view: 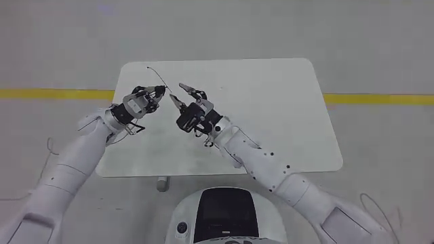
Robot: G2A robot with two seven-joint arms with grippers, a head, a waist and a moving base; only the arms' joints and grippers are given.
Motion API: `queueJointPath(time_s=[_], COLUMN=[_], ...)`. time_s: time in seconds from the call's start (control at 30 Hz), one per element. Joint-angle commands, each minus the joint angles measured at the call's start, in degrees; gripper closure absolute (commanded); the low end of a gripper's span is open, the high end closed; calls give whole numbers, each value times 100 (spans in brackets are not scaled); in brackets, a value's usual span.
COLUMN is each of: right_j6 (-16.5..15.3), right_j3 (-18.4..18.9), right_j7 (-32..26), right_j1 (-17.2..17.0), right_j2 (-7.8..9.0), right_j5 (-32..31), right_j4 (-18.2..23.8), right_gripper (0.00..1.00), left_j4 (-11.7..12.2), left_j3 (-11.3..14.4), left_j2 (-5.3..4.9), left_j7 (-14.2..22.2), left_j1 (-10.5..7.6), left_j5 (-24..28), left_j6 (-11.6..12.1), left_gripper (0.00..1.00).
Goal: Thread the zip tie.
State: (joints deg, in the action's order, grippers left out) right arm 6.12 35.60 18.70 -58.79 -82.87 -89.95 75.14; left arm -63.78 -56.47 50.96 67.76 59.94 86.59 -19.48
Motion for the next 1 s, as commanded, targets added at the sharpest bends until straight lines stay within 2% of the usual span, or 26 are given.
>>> queueJointPath(time_s=[0.0, 0.37, 0.43, 0.97], right_j6=[9, 15, 15, -9], right_j3=[-38, -137, -146, -170], right_j7=[-1, -4, -5, 3], right_j1=[29, 133, 145, 201], right_j2=[-8, -42, -45, -74], right_j5=[0, 0, 0, 0], right_j4=[-7, -66, -74, -132], right_gripper=[78, 82, 89, 89], left_j4=[0, 0, 0, 0], left_j3=[0, 0, 0, 0], left_j2=[0, 0, 0, 0], left_j7=[0, 0, 0, 0], left_j1=[0, 0, 0, 0], left_j5=[0, 0, 0, 0], left_j6=[0, 0, 0, 0], left_gripper=[100, 100, 100, 100])
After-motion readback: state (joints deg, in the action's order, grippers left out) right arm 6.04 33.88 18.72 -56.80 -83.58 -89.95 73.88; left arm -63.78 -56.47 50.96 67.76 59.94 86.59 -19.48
